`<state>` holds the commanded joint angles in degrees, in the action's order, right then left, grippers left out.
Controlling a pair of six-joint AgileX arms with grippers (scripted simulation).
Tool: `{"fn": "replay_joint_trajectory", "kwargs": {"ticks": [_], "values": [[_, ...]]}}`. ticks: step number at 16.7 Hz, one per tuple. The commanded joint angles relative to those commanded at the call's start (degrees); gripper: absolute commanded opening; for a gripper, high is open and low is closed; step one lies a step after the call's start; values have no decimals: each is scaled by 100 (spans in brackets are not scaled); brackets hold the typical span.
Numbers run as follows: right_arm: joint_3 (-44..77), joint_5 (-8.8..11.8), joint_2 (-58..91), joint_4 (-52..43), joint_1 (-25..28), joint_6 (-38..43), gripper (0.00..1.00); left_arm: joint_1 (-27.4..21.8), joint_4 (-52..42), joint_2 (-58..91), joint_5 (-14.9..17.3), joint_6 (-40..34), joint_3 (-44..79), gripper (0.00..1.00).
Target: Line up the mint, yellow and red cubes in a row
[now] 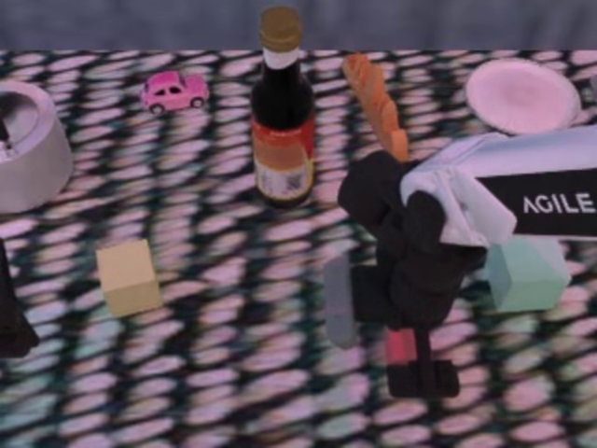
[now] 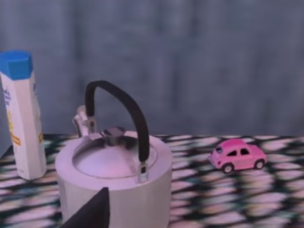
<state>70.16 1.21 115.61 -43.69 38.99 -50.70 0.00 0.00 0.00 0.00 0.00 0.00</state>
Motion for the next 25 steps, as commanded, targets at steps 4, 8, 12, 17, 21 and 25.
{"fn": "replay_joint_trajectory", "kwargs": {"ticks": [4,8,12,17,21,25], "values": [[17,0,-11,-20,-3,-6,100,0,0,0,0,0,0,100],[386,1,-269,-668,14,-35,100,0,0,0,0,0,0,100],[780,5,-615,-1415,14,-44,100,0,0,0,0,0,0,100],[798,4,-632,-1448,3,-43,100,0,0,0,0,0,0,100],[394,79,-1223,-1029,-254,174,100,-63,-319,580,-18,355,545,100],[-618,195,-2769,-111,-886,782,100,-256,-1141,2087,-24,1206,1716,100]]}}
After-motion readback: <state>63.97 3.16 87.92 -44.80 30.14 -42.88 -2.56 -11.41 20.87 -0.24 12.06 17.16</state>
